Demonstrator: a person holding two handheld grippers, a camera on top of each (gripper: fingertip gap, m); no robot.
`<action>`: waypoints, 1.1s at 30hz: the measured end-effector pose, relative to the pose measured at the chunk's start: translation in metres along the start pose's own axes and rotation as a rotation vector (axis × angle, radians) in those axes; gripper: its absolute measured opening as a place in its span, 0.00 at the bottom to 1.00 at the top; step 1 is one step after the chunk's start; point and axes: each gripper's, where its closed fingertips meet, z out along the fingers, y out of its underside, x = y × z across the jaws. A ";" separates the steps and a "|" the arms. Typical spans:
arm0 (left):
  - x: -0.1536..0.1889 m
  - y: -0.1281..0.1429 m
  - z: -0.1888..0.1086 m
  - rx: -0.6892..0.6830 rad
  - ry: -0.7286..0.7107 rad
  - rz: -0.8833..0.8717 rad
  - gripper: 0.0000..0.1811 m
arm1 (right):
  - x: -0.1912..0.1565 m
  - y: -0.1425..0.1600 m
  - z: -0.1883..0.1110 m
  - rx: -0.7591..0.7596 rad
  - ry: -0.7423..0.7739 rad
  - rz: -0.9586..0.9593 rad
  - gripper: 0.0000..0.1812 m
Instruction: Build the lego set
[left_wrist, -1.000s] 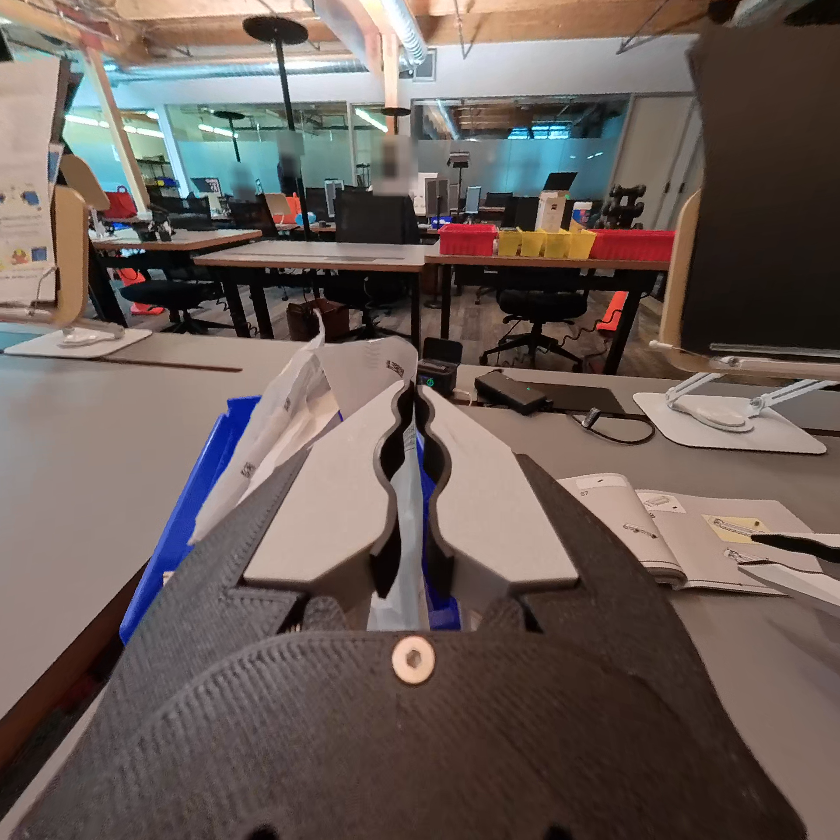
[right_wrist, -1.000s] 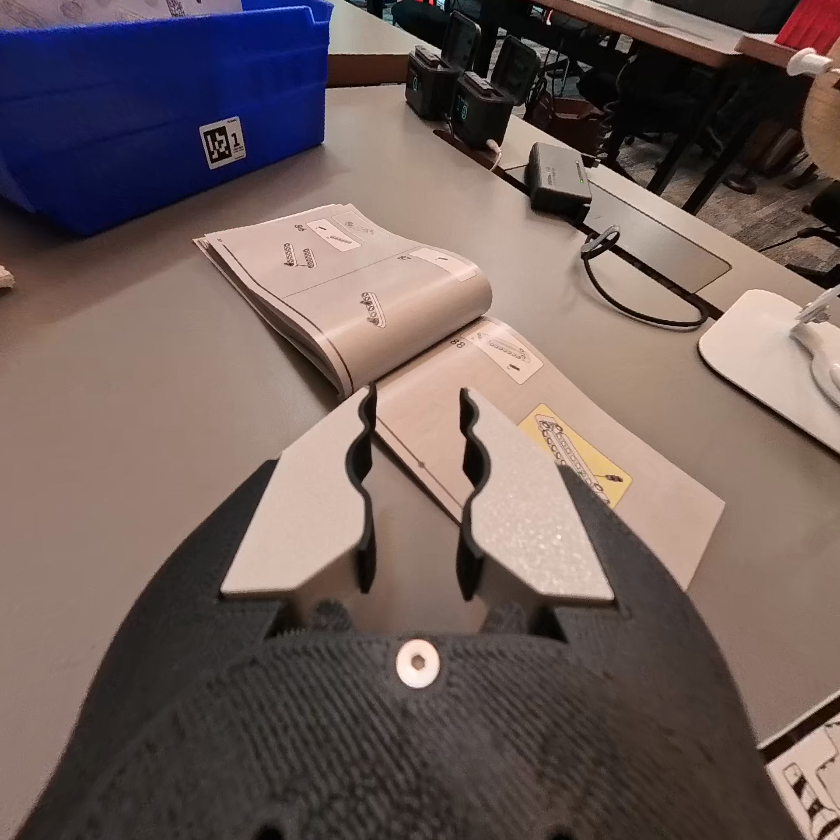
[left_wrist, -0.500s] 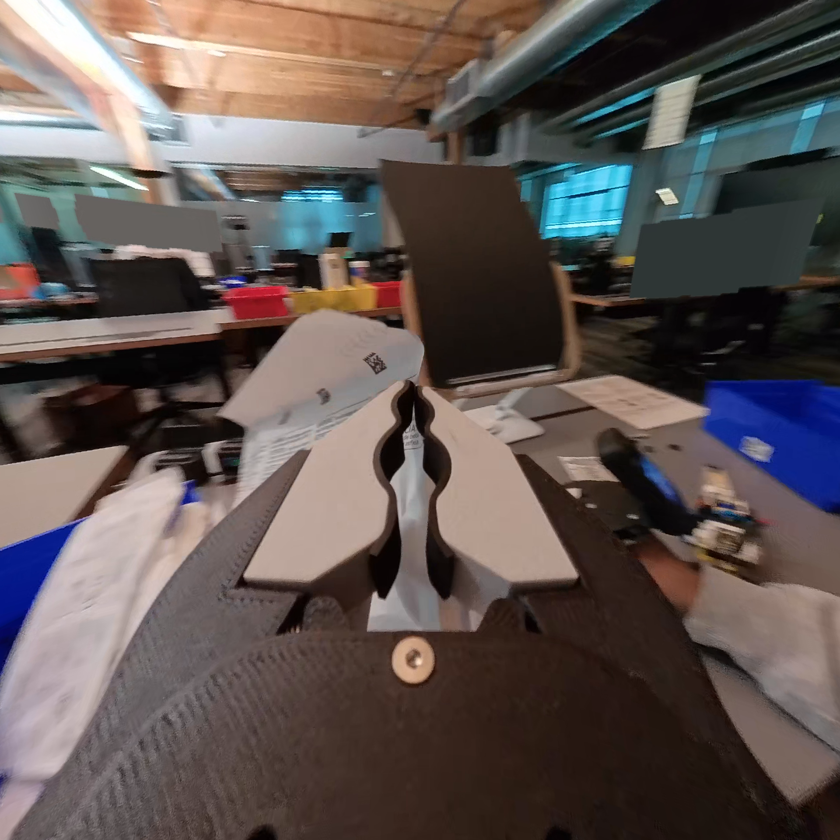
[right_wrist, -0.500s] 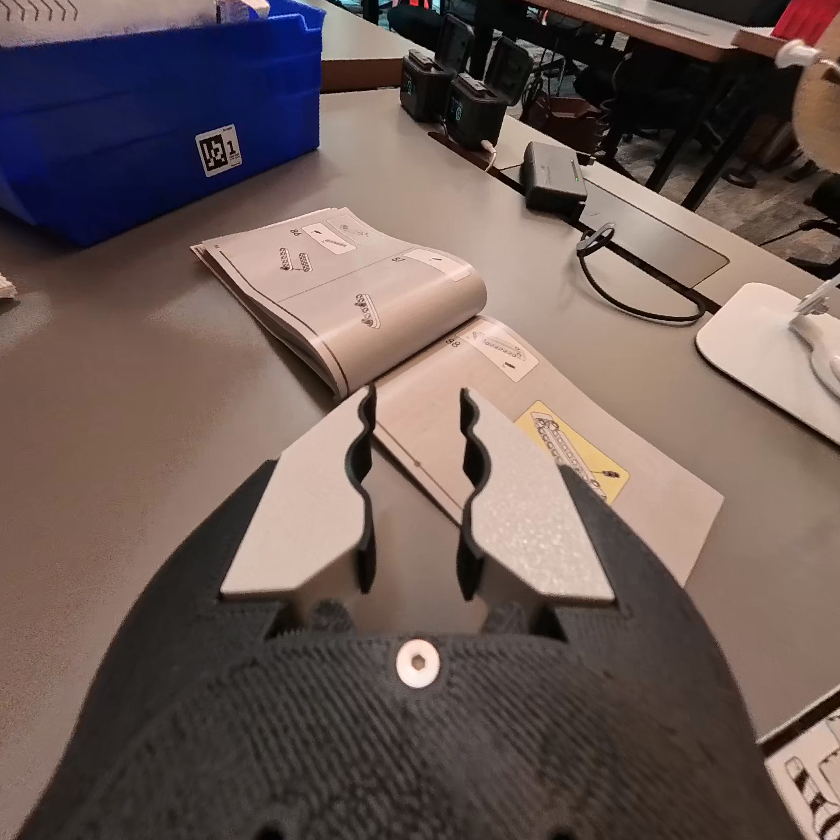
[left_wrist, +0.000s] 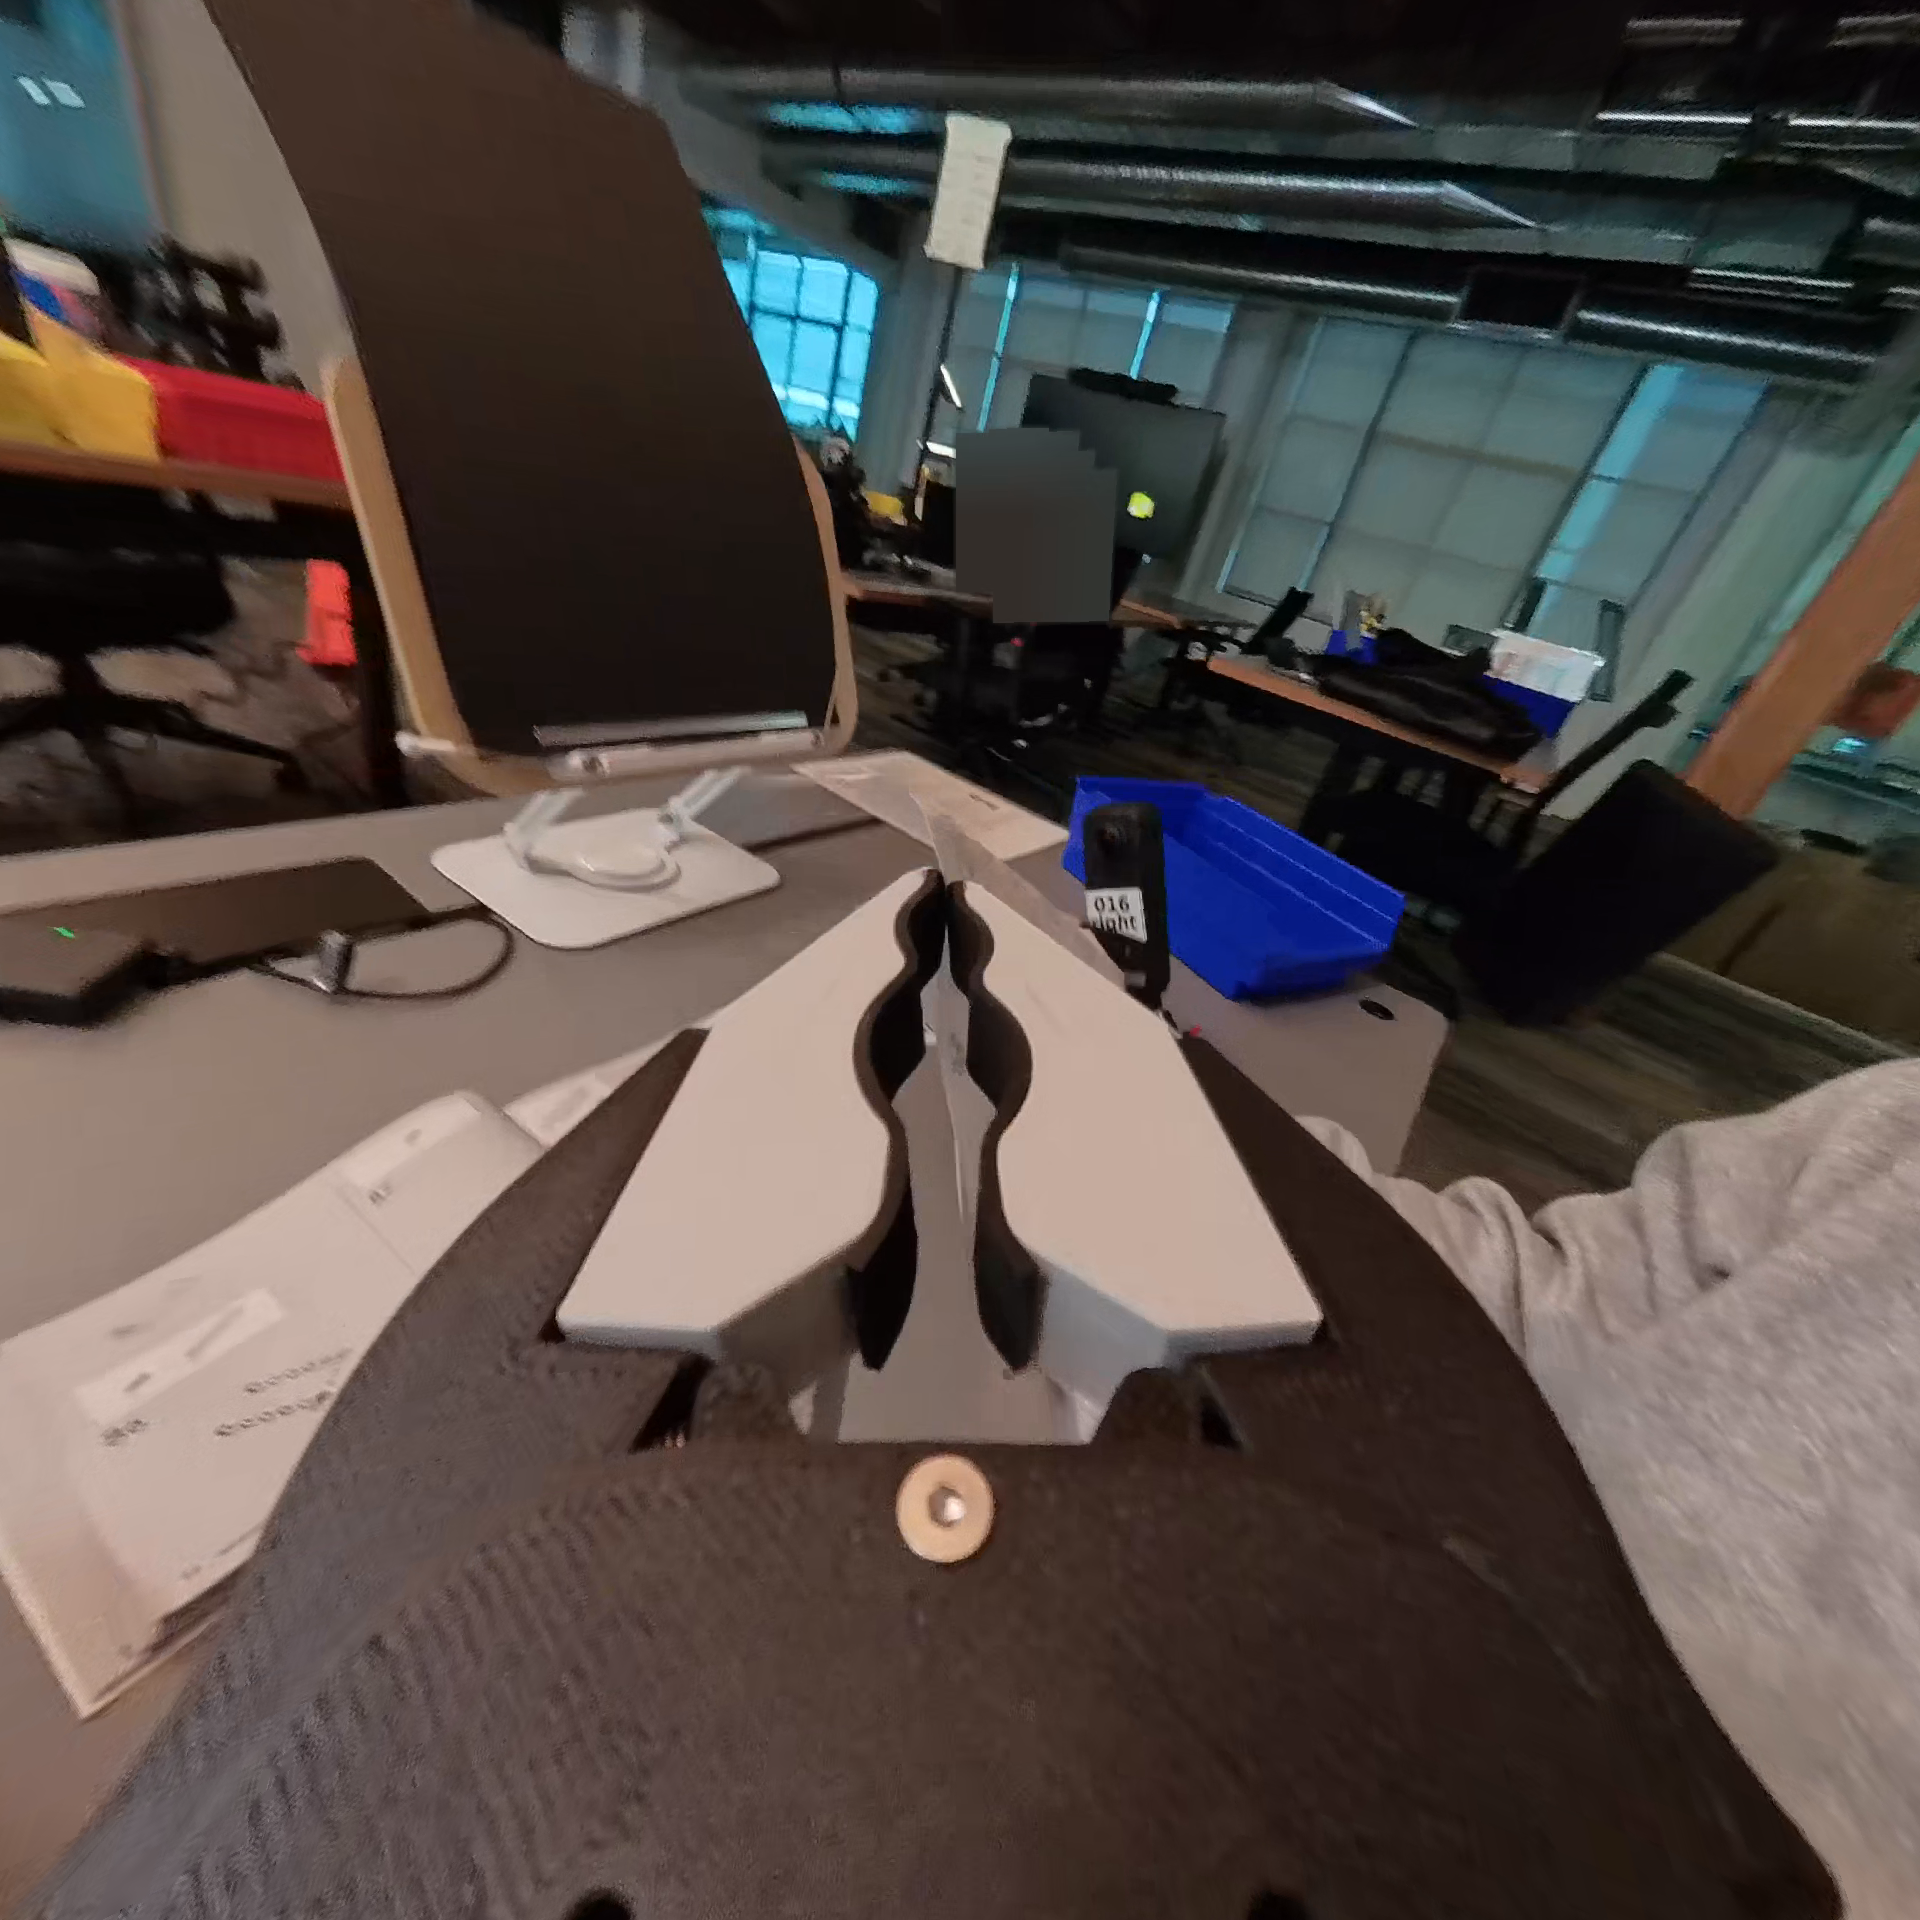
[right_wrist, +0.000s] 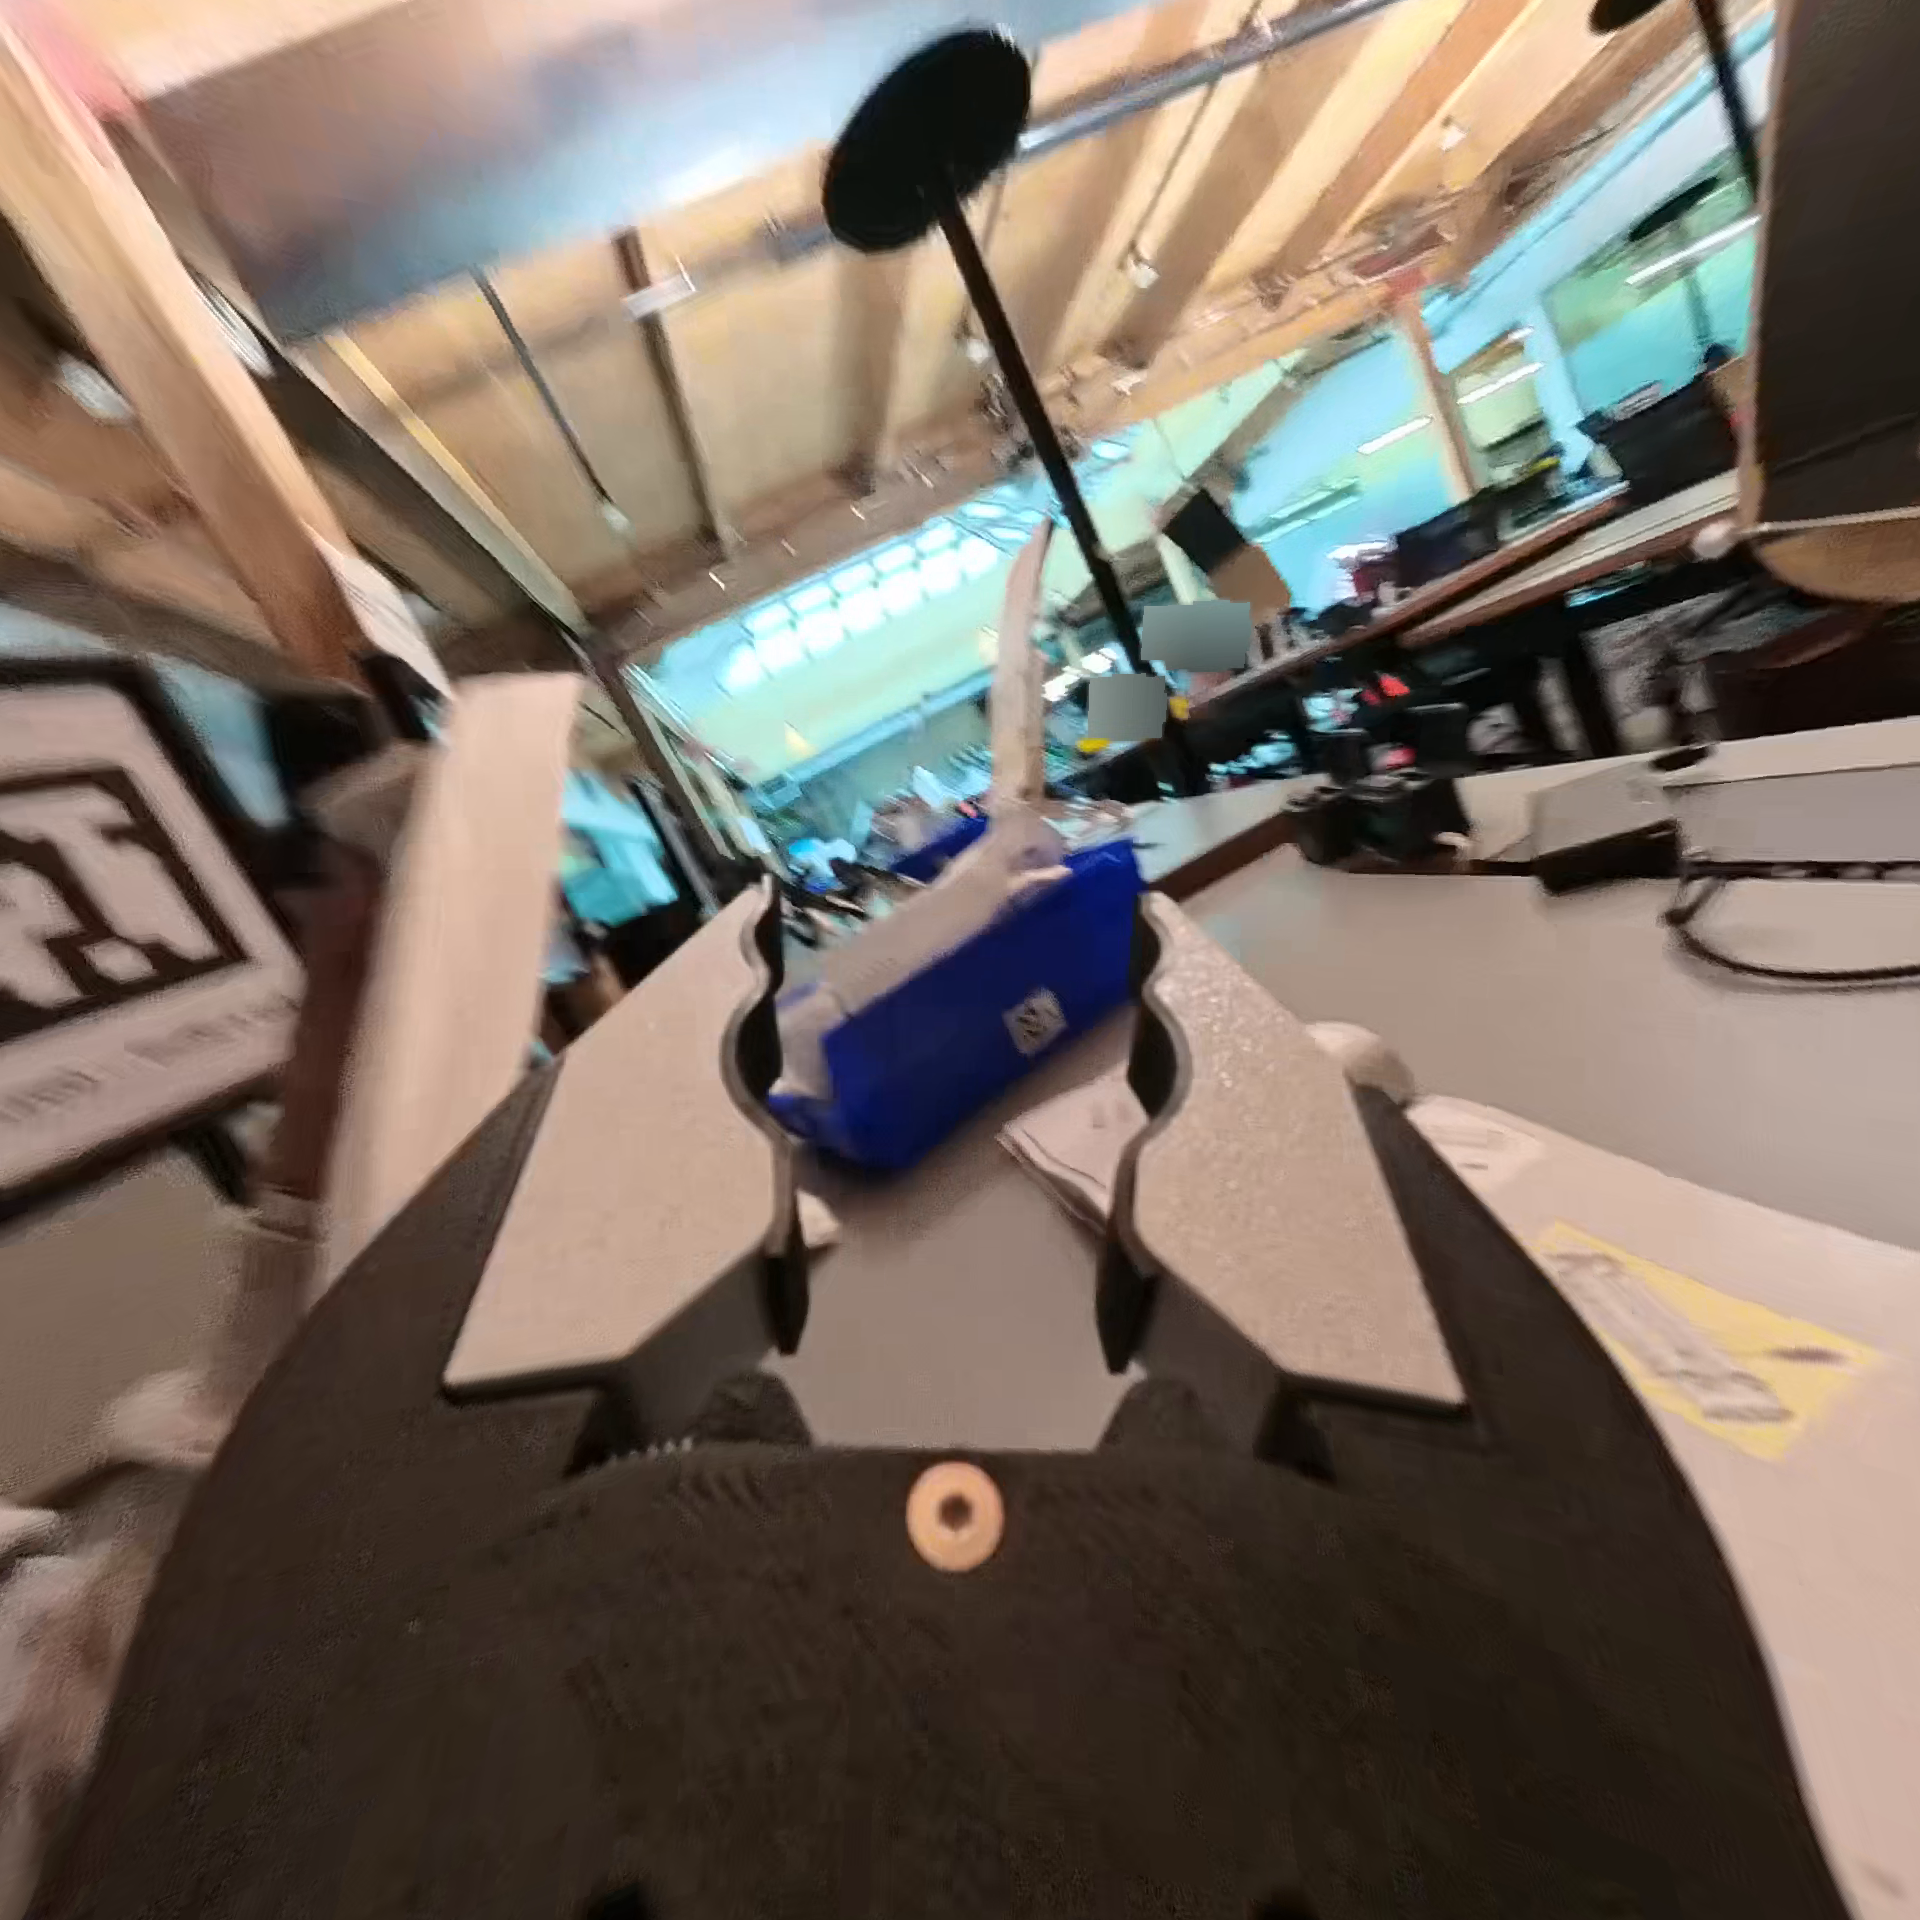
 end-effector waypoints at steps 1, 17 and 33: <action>-0.007 0.009 0.005 -0.027 0.018 -0.033 0.00 | 0.000 -0.003 -0.006 0.014 -0.028 0.062 0.35; -0.109 0.113 0.009 -0.310 -0.144 -0.295 0.00 | -0.032 0.074 0.001 -0.417 -0.192 0.329 0.41; -0.111 0.030 -0.079 0.018 -0.536 -0.261 0.18 | -0.033 0.094 -0.006 -0.556 -0.094 0.042 0.00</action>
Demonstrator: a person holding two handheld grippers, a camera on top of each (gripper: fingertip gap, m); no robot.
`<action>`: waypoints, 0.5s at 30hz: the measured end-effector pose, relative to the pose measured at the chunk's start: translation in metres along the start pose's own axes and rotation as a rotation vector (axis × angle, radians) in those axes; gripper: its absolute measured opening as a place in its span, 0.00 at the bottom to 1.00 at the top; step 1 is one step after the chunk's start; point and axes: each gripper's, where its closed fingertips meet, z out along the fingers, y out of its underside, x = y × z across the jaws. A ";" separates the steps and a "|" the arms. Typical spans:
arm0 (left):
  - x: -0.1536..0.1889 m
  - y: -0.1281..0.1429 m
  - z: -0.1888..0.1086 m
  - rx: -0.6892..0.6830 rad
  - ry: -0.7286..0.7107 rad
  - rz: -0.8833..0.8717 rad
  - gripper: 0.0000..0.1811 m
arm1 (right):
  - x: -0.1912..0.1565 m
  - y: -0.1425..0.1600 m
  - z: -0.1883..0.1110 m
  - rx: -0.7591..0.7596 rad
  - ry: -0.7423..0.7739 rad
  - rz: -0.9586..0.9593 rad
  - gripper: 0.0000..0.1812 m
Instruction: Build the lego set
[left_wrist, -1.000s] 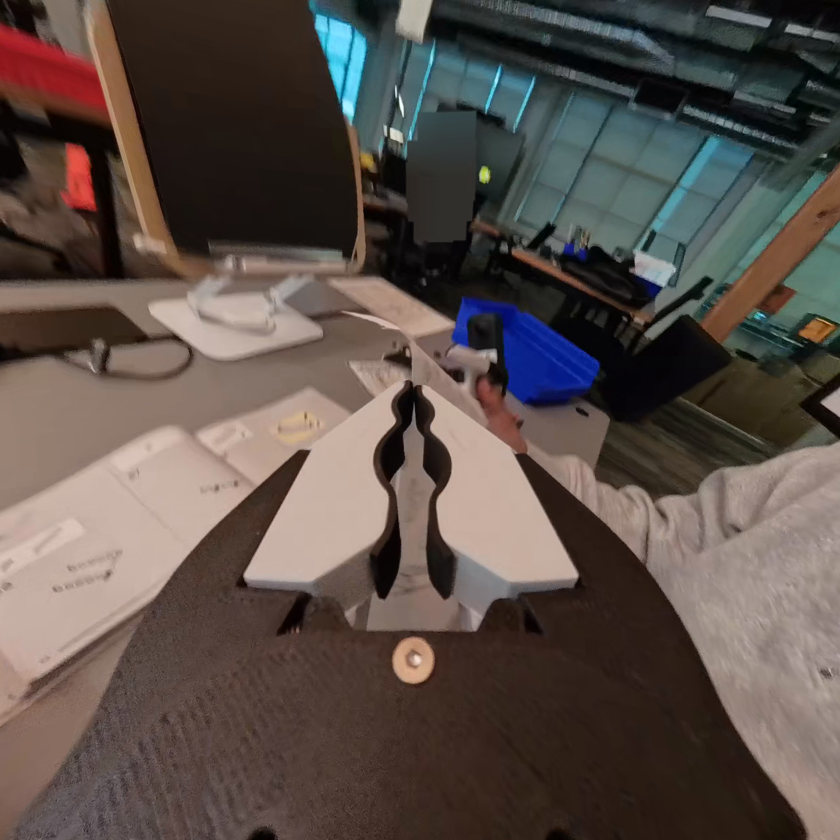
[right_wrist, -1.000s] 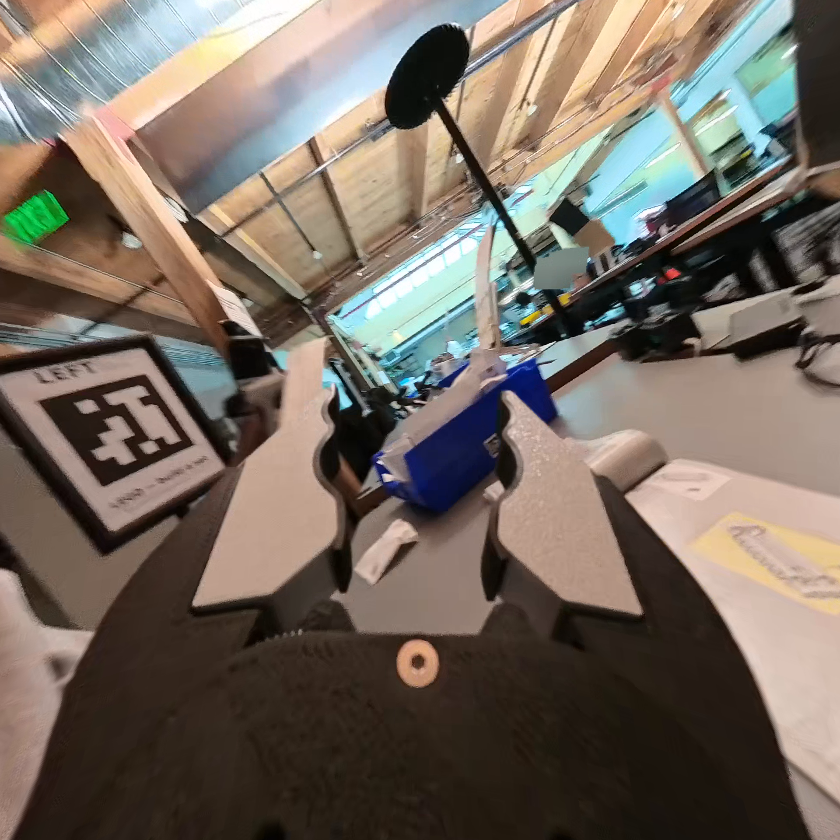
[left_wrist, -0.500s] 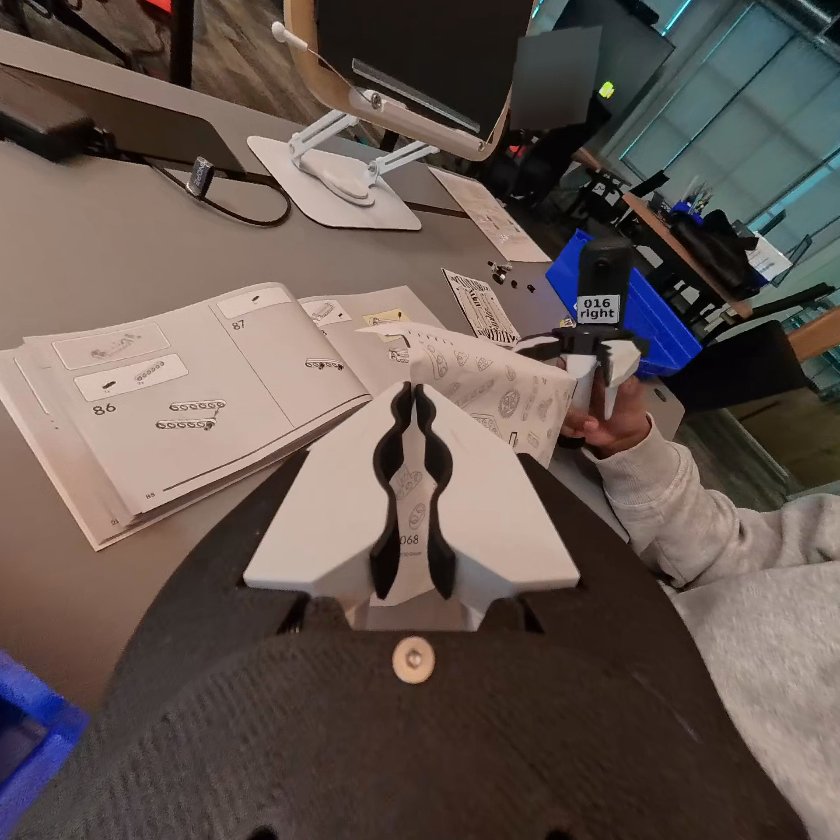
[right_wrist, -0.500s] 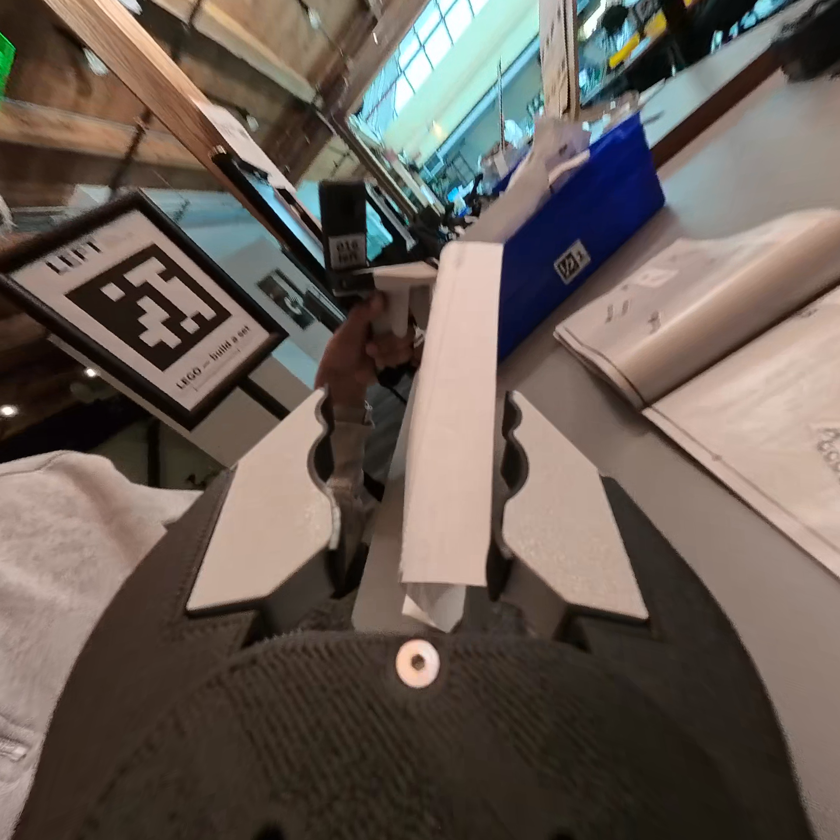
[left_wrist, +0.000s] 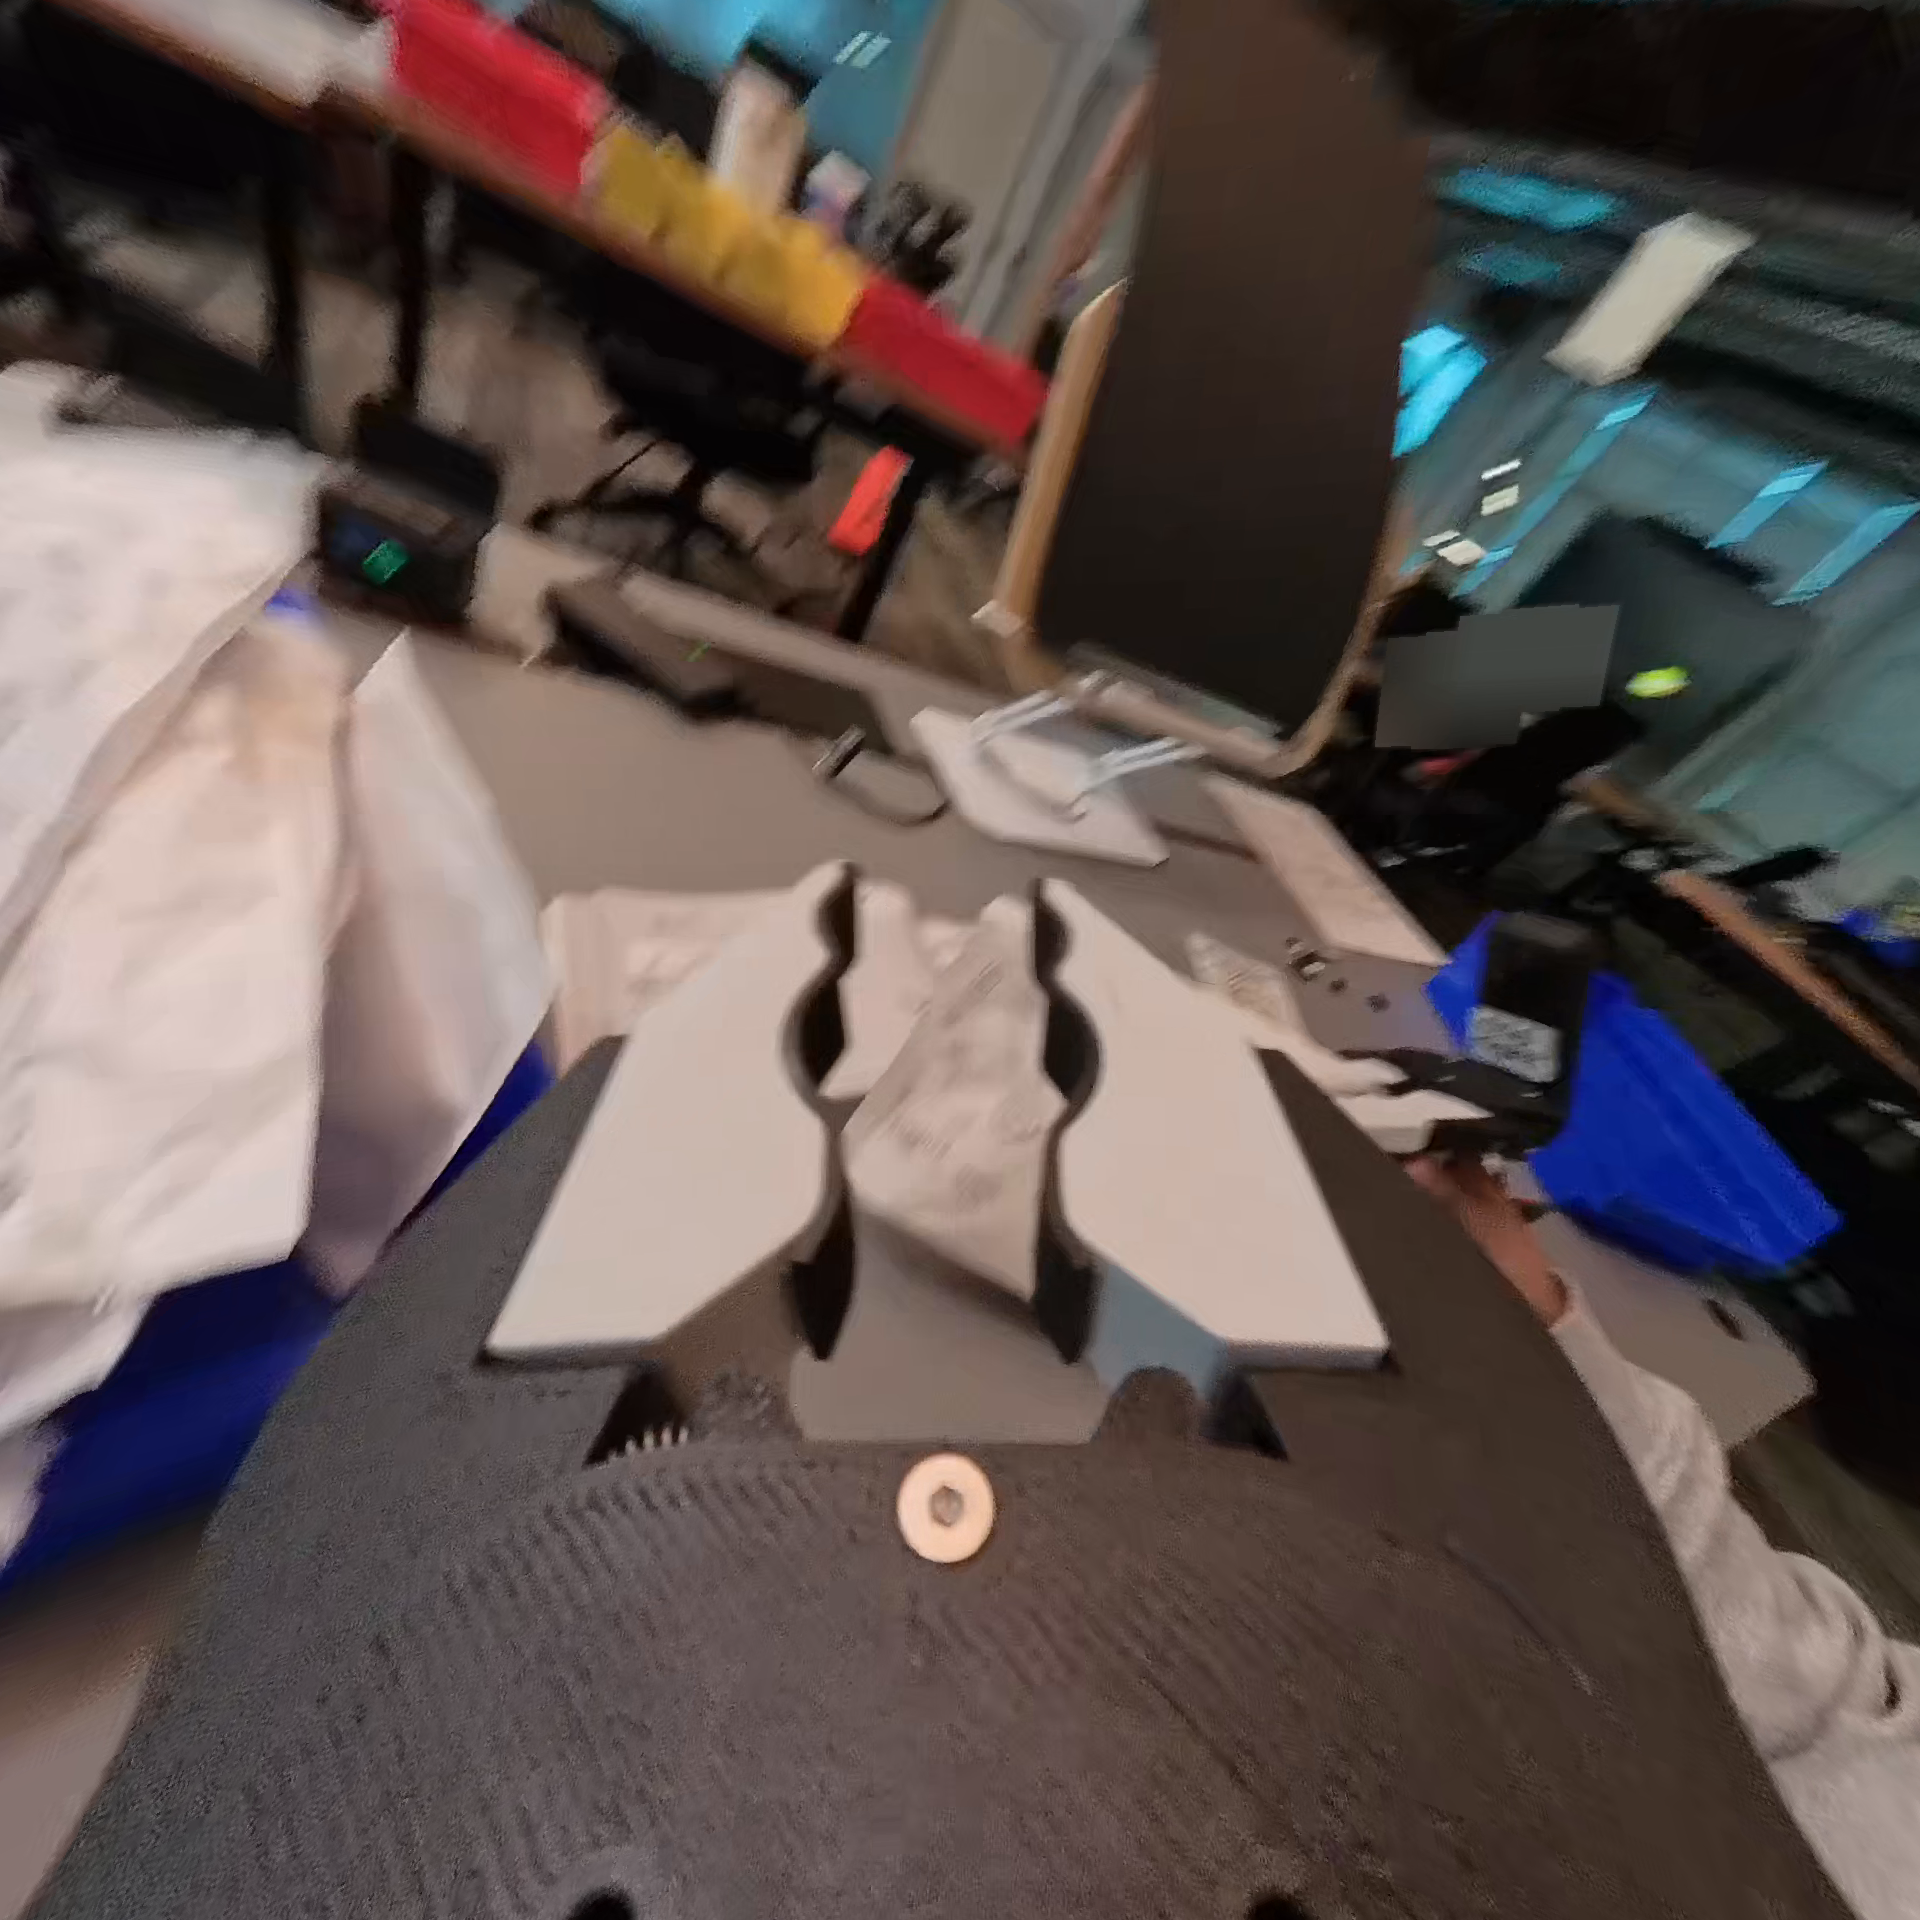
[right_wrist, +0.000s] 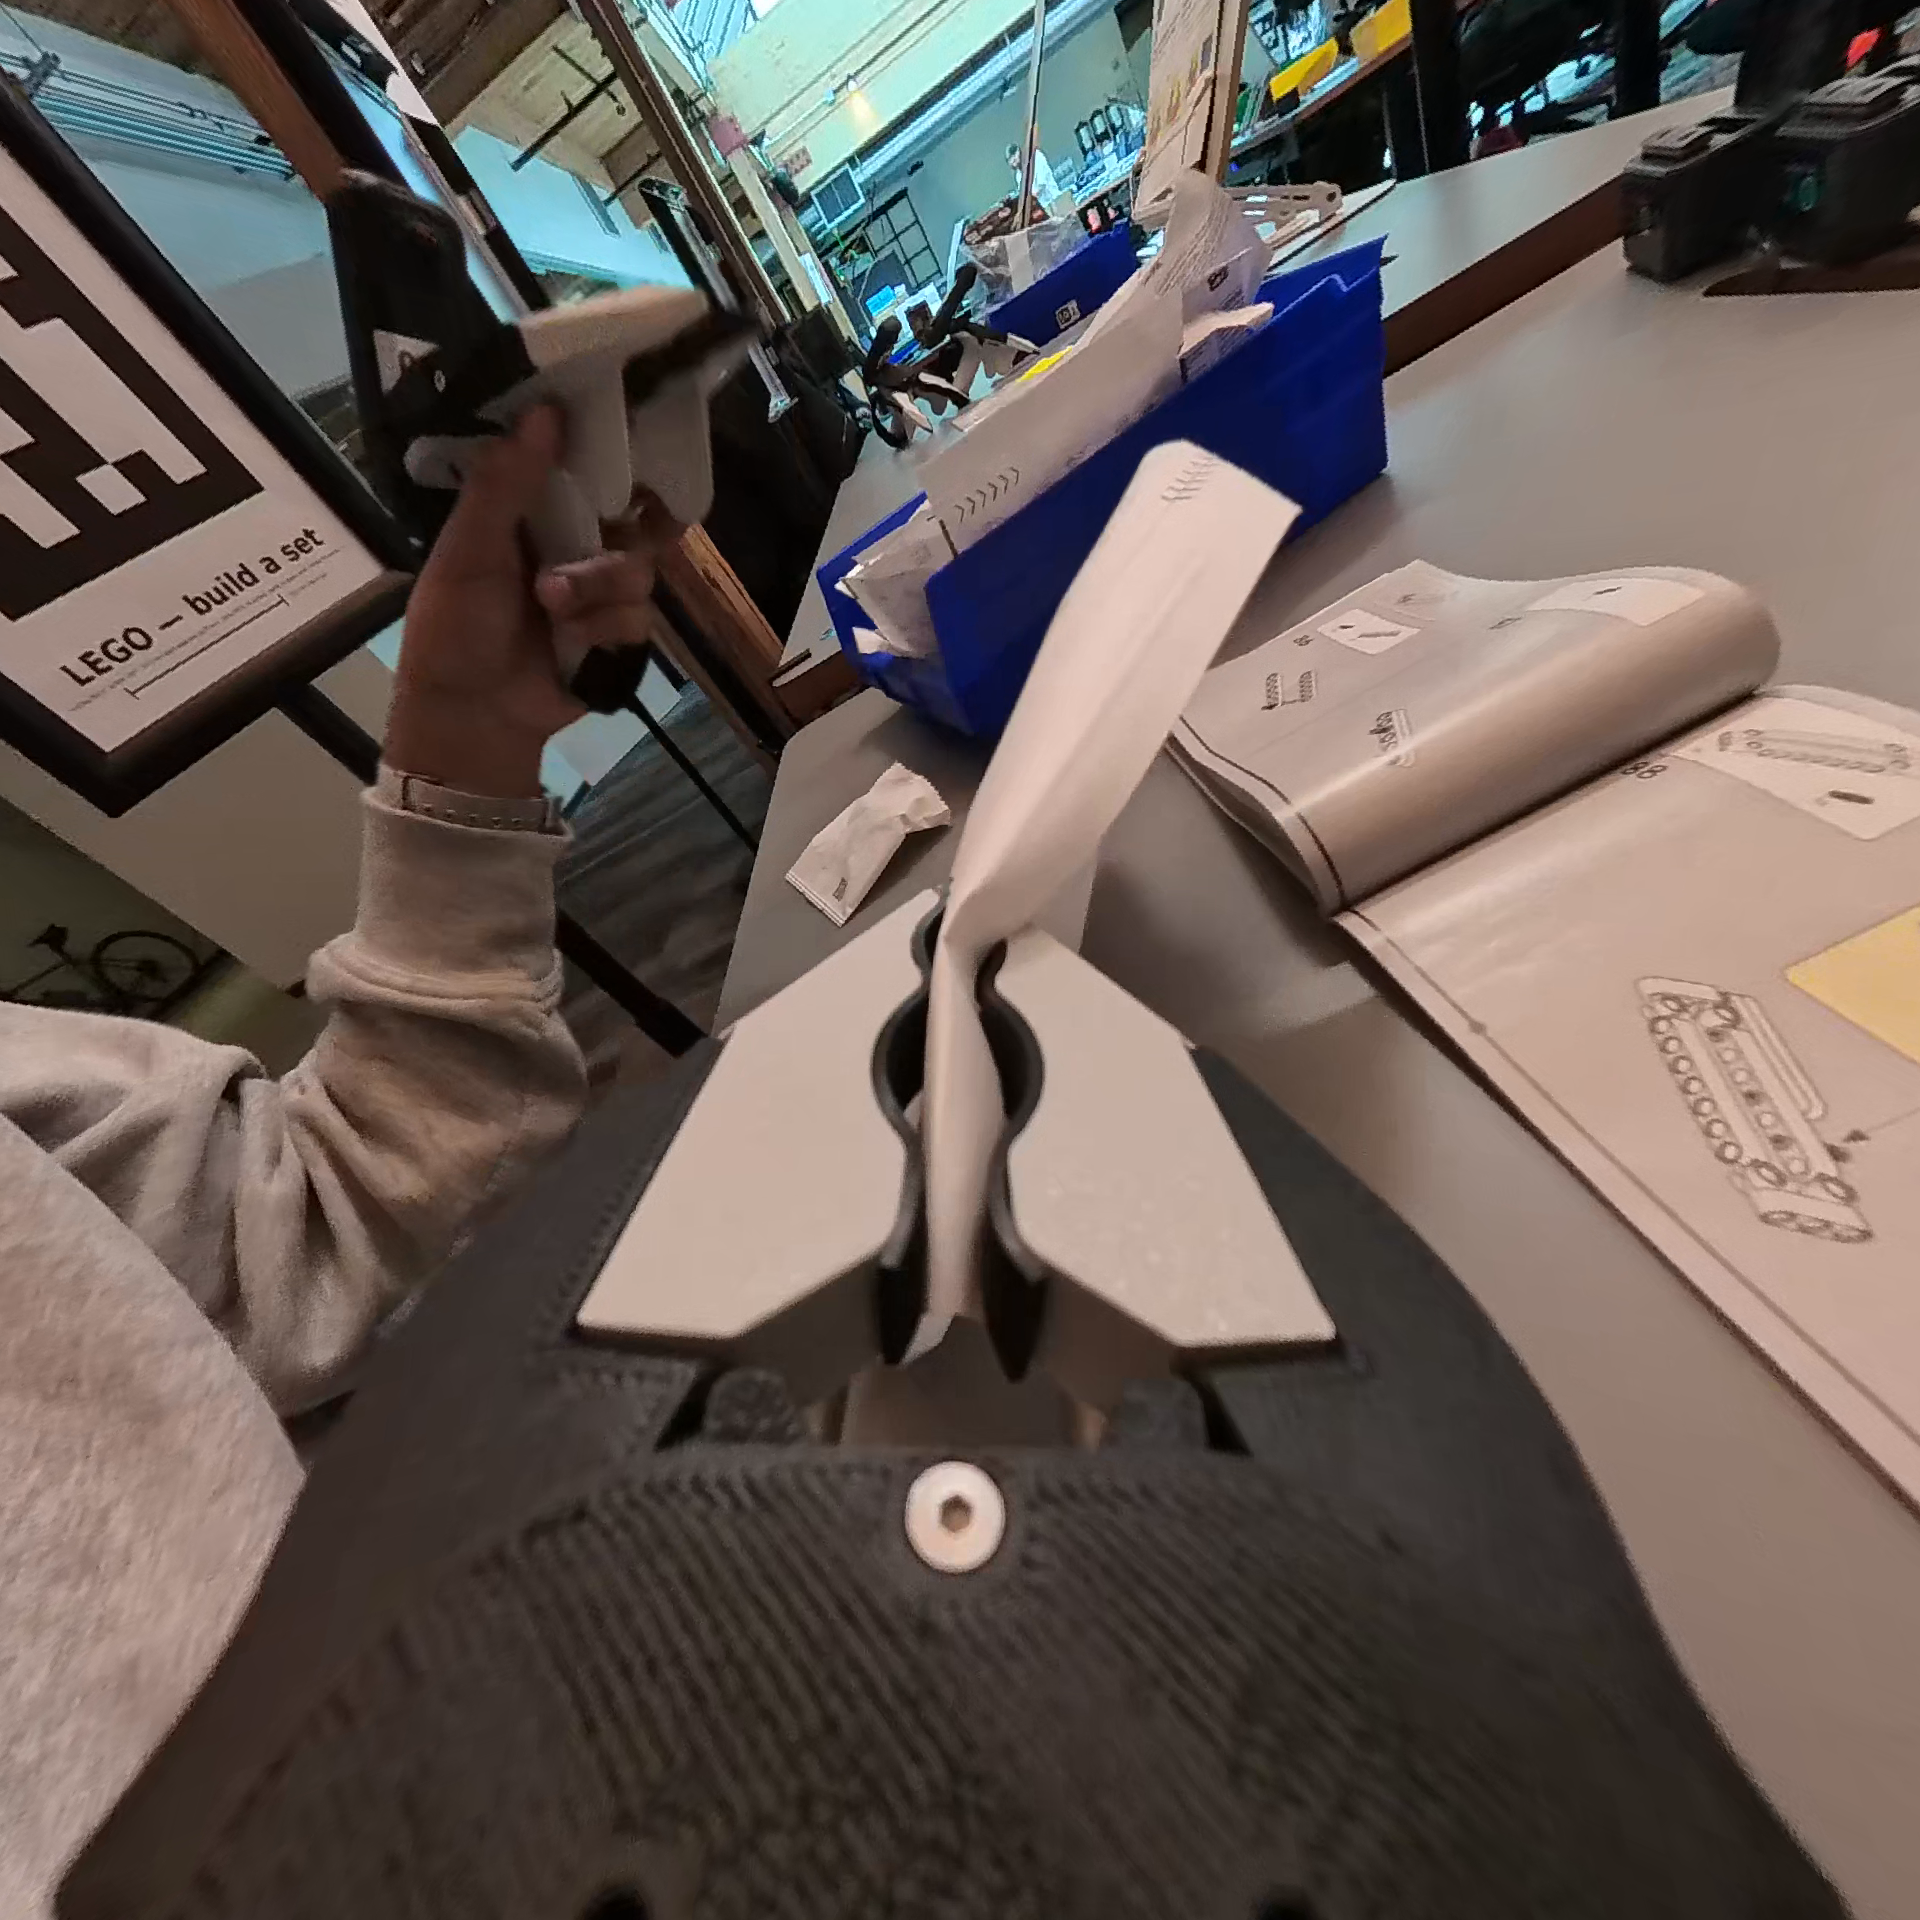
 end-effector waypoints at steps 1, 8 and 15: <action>-0.010 0.014 -0.005 -0.053 -0.076 -0.001 0.27 | -0.001 0.000 -0.001 0.007 0.005 -0.004 0.00; -0.101 0.168 -0.071 -0.396 -0.575 0.060 0.52 | -0.011 0.000 -0.006 0.068 0.014 -0.024 0.01; -0.097 0.200 -0.054 -0.502 -0.529 0.241 0.38 | -0.015 -0.001 -0.002 0.100 -0.063 0.035 0.05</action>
